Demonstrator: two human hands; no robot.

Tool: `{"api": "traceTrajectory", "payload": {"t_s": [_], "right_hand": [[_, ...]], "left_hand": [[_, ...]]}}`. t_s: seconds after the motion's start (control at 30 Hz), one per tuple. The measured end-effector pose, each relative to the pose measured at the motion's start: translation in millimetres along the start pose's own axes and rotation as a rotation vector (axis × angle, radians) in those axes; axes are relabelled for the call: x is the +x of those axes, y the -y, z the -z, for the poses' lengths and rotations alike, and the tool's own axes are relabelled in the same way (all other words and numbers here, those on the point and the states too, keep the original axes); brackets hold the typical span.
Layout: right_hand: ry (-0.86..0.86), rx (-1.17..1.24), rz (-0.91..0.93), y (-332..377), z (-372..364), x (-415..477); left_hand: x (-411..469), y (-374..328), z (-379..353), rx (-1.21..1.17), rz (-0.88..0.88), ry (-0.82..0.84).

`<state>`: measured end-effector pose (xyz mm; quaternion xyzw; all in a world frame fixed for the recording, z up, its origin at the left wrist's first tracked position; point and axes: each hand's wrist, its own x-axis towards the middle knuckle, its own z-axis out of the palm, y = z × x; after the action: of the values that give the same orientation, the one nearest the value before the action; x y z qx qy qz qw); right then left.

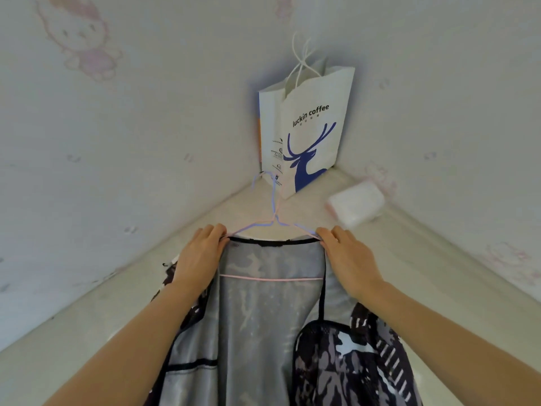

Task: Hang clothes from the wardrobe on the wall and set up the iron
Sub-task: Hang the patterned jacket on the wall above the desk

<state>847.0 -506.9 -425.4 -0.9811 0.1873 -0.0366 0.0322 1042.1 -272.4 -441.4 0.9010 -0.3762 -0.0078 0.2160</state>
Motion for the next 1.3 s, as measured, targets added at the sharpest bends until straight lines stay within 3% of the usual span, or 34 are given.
{"api": "traceTrajectory", "payload": {"t_s": [0.47,1.0,1.3], "right_hand": [[0.02,0.022,-0.062,-13.8,-56.7,107.2],[0.082,-0.09,-0.116,-12.6,-85.2,125.6],[0.11,0.089,-0.121,-6.2,-84.2,103.5]], "left_hand": [[98.9,38.4,-50.7,-0.062,0.066,-0.012],[108.0,49.8,-83.6,0.191,0.112,-0.079],[77.6,42.1,-78.8,0.146,0.171,-0.028]]}}
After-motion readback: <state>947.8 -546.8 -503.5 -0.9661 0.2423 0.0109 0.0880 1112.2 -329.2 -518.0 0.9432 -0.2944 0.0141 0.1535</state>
